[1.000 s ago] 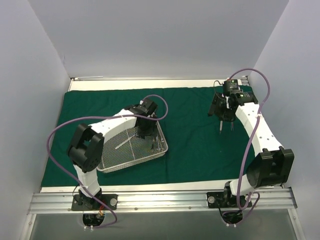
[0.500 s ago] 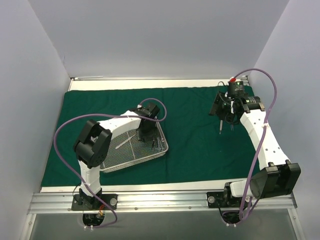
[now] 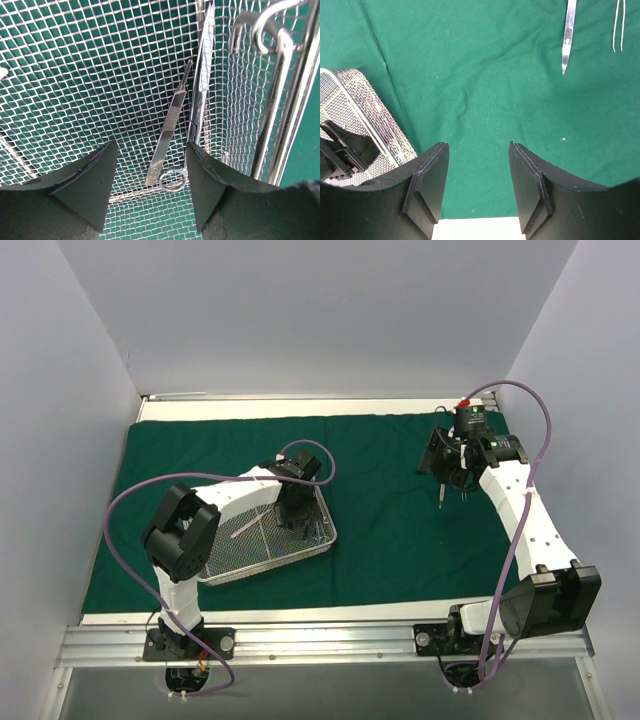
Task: Open and lay out the surgical kit
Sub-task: Pick up the medical item from the container.
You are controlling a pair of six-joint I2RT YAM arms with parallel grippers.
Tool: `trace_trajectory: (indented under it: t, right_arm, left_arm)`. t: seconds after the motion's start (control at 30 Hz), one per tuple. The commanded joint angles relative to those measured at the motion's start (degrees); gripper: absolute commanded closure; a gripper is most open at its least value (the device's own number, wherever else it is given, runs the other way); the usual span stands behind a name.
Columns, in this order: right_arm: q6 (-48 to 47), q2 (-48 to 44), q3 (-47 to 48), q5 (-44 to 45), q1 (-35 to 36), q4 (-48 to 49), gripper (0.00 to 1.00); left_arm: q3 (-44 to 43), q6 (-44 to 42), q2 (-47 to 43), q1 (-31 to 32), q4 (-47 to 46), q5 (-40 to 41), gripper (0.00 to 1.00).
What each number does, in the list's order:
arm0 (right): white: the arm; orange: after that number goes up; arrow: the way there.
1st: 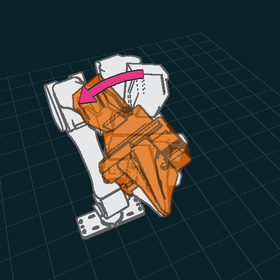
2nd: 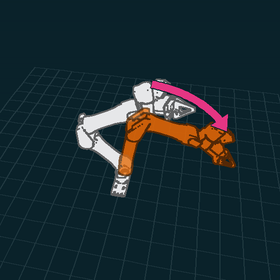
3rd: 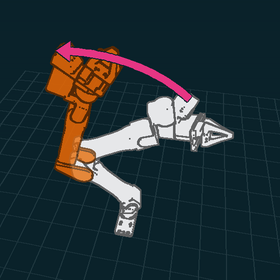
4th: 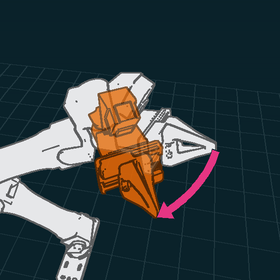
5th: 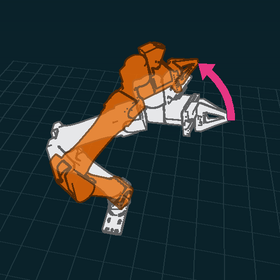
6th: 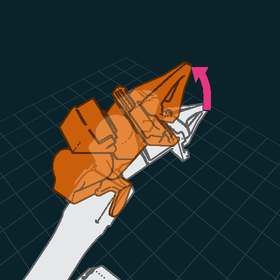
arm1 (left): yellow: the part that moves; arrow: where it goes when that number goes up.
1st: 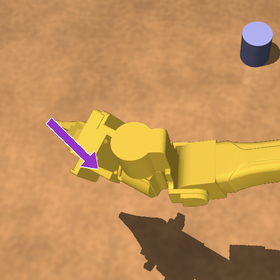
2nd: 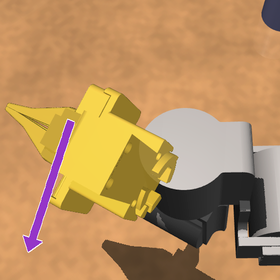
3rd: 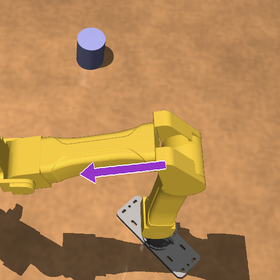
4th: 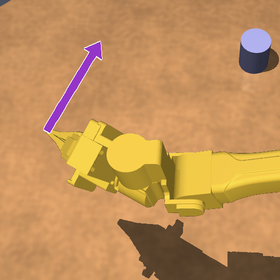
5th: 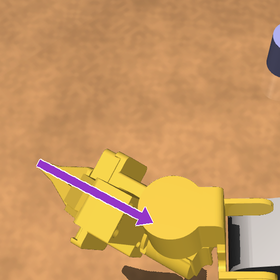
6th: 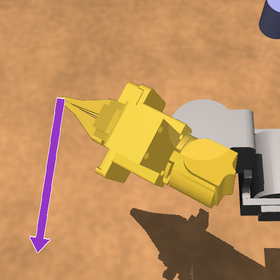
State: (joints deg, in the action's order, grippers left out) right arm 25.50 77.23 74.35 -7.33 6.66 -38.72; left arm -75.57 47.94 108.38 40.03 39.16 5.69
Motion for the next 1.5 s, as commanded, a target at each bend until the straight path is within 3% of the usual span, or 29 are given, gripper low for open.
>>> trace_trajectory:
  t: [0.0,0.33,0.63,0.73,0.83,1.0,1.1,1.23,1.47]
  right_arm:
    - [-0.3,-1.6,-0.3,-0.4,0.6,-0.2,0.49]
    - [-0.4,-0.8,-0.1,-0.6,0.9,0.0,0.49]
    - [-0.5,-0.4,1.1,-0.2,1.3,0.1,0.49]
    - [-0.5,-0.6,1.8,-0.1,1.5,0.0,0.49]
    - [-0.8,-0.9,2.6,0.2,2.0,0.0,0.49]
    - [-1.2,-1.5,2.5,0.3,2.5,-0.2,0.49]
    - [-1.4,-2.1,1.9,0.2,2.6,-0.2,0.49]
    - [-1.4,-2.0,2.5,0.3,2.6,-0.7,0.49]
    - [-0.9,0.7,3.9,-0.9,2.8,0.1,0.49]
  left_arm:
    - [-0.2,0.8,-2.5,0.3,-0.8,-0.5,0.34]
    - [-1.6,-0.1,0.3,1.5,-0.2,-0.7,0.20]
    - [-4.6,0.2,9.9,2.4,6.4,0.0,0.18]
    - [-4.0,0.4,13.0,2.4,7.5,0.0,0.24]
    - [-2.7,0.1,14.8,2.2,7.2,-0.7,0.39]
    - [0.1,-2.9,11.0,1.9,4.4,1.5,0.65]
    - [-1.2,-6.3,8.1,1.8,6.2,2.7,0.72]
    - [-3.3,-10.7,3.5,1.5,7.6,3.1,0.97]
    - [-7.6,-15.0,-3.7,0.3,11.8,3.0,0.98]
